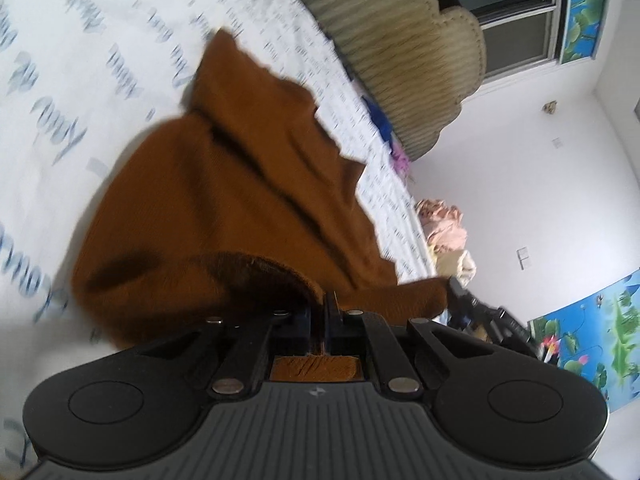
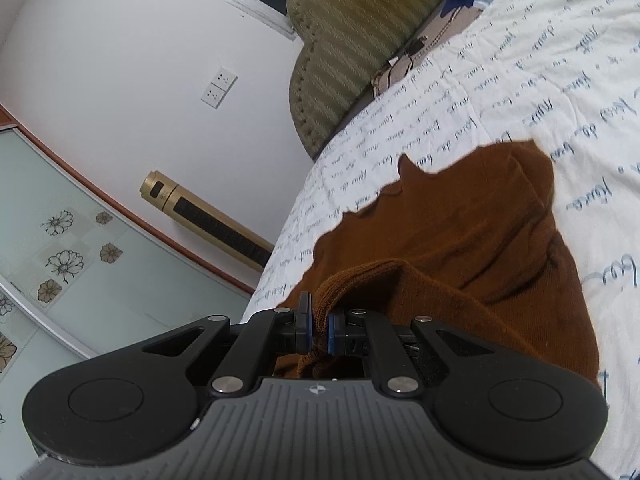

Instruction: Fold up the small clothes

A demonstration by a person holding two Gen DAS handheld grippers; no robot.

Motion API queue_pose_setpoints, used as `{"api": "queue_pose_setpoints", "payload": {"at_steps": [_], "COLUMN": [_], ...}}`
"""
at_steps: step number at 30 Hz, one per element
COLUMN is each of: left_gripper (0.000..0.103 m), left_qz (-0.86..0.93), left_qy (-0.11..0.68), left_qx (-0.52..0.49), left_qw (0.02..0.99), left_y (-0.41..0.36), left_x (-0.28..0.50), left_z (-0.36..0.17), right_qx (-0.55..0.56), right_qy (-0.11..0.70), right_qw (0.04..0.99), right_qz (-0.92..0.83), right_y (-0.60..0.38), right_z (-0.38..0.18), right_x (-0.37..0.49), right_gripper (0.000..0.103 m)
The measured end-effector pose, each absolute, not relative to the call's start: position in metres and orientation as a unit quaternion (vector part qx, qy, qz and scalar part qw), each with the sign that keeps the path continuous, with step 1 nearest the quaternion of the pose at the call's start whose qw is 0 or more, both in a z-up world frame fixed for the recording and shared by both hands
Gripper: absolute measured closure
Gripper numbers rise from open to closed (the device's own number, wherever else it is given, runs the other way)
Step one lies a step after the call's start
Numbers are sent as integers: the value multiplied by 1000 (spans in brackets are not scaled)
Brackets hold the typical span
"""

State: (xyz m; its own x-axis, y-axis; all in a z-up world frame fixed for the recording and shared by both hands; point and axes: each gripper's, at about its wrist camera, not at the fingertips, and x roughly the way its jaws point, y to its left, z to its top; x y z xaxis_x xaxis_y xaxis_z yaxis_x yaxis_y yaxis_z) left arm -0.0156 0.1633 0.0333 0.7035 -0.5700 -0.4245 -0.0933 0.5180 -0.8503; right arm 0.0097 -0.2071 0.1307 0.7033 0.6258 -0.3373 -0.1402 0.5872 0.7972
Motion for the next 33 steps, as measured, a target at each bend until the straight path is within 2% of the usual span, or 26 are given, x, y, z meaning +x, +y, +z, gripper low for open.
{"api": "queue_pose_setpoints", "payload": {"at_steps": [8,16,23,33], "left_gripper": [98,98,98,98], "left_qz": [-133,-96,-71,-23], "left_qy": [319,304,305,356], "left_qx": [-455,-423,-396,-350], "left_qw": [821,848,863,866], "left_y": [178,186,181,159], "left_x": [44,133,199,281], "left_z": [65,83,78,40], "right_qx": [410,446,471,467], "right_qy": [279,264,261,302], "right_qw": [843,838,833,830], "right_qz": [206,171,124,38], "right_y": [-222,-237,-251,-258], "right_z": [142,129,108,63], "right_x": [39,90,135,199], "right_gripper": [90,90,90,90]}}
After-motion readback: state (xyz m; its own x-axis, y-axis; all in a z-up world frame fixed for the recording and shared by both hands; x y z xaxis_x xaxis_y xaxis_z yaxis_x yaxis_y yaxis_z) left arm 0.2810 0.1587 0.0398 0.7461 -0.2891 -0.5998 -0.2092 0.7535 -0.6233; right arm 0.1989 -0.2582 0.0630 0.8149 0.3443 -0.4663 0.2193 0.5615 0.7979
